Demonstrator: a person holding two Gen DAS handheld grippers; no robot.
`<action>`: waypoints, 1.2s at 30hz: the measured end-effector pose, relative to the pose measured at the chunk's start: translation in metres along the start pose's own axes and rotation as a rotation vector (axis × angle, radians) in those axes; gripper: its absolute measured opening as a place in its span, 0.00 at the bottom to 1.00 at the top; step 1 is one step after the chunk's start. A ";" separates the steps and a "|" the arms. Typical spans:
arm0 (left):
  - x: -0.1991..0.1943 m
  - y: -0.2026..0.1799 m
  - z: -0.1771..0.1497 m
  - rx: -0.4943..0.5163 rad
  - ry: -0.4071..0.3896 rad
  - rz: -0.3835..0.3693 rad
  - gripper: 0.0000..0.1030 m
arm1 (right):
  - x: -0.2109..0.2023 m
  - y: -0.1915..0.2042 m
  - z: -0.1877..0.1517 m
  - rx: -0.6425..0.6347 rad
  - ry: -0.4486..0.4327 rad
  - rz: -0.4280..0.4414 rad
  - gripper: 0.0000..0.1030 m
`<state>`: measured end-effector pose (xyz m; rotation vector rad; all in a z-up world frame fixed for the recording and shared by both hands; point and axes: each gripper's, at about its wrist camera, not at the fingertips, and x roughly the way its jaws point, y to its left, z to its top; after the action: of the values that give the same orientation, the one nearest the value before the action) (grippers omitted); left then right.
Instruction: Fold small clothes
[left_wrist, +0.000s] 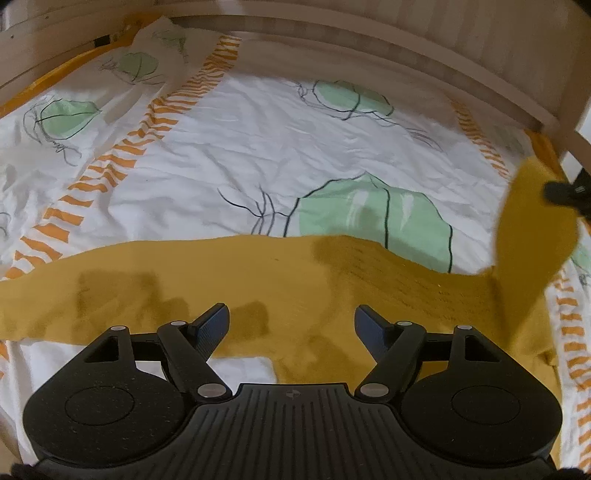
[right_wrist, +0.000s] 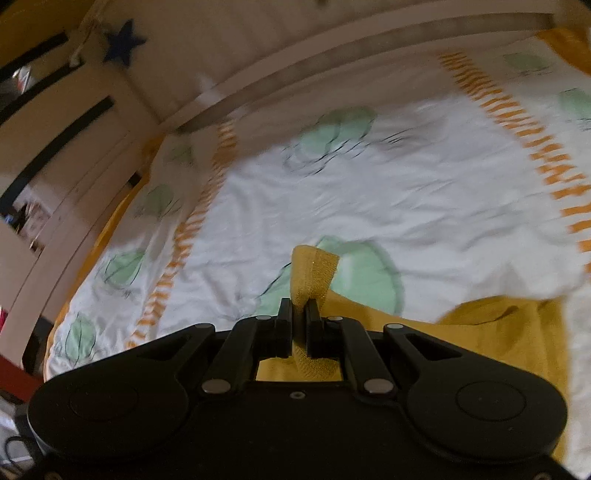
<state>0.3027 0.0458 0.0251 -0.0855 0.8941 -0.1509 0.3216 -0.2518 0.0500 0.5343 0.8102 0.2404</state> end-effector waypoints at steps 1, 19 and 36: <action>-0.001 0.002 0.000 -0.007 -0.001 0.000 0.72 | 0.005 0.011 -0.005 -0.010 0.008 0.006 0.13; 0.010 0.030 0.008 -0.078 0.031 0.026 0.72 | 0.075 0.042 -0.064 -0.101 0.082 0.106 0.46; 0.048 0.004 -0.003 -0.021 0.029 0.003 0.72 | -0.022 -0.113 -0.093 -0.090 -0.106 -0.252 0.57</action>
<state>0.3301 0.0413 -0.0143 -0.1015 0.9244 -0.1407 0.2383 -0.3227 -0.0496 0.3527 0.7515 0.0164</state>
